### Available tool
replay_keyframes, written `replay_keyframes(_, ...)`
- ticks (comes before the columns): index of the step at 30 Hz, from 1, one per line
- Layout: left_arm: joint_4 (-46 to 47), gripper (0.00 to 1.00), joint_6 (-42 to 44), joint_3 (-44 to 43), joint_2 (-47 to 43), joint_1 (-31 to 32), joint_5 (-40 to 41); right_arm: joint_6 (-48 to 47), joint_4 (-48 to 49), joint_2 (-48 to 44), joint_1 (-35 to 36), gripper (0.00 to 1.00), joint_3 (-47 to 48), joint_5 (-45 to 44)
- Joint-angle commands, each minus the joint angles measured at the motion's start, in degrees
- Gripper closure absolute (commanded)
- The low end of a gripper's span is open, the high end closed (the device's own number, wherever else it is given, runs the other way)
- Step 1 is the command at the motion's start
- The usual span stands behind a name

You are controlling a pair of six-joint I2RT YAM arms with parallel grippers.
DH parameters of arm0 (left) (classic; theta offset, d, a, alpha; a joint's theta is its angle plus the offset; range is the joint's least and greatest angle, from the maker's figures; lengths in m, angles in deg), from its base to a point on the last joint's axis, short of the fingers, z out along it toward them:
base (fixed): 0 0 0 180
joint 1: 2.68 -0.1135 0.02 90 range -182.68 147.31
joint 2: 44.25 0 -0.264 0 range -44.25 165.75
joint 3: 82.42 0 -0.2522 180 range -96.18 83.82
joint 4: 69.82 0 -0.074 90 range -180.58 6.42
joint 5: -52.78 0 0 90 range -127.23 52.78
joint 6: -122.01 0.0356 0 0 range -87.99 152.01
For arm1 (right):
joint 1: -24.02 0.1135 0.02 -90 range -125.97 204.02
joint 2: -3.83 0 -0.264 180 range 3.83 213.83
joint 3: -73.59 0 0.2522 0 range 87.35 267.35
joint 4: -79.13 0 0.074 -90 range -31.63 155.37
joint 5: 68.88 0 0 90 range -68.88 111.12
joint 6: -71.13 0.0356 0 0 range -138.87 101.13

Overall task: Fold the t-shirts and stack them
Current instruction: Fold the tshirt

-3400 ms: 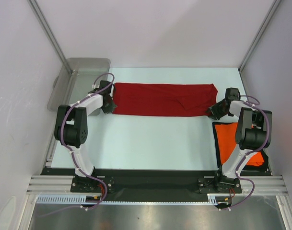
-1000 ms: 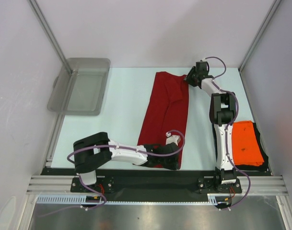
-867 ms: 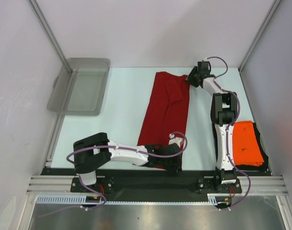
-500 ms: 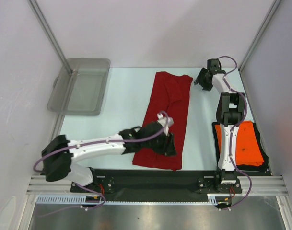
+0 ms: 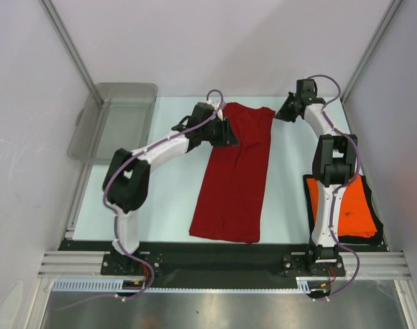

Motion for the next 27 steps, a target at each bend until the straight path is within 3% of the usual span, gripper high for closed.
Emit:
replay_keyframes(1,5.41,0.63,-1.10,-10.63,8.03,-4.22,-5.96,4.51,5.69,1.94,0.63,0.90,0.96,5.73)
replay_keyframes(6,16.22,0.61,-6.37,-20.93,22.54,-7.21,-9.39,8.81,10.97,5.98,2.12,1.00,2.89,7.66)
replay_keyframes(10,16.33,0.63,-9.81,-34.27,32.48,-8.00,-11.94,11.28,13.70,9.41,3.44,1.00,4.38,9.43)
replay_keyframes(17,18.78,0.59,-12.53,-37.56,37.67,-9.85,-6.85,15.68,15.20,16.27,4.41,1.00,8.42,7.68)
replay_keyframes(23,20.35,0.62,-18.95,-36.69,40.40,-12.84,-5.26,17.70,12.64,22.51,6.51,1.00,15.11,5.65)
replay_keyframes(27,18.61,0.63,-16.94,-38.95,40.58,-13.63,-3.50,20.51,13.43,24.71,7.31,1.00,17.57,3.72)
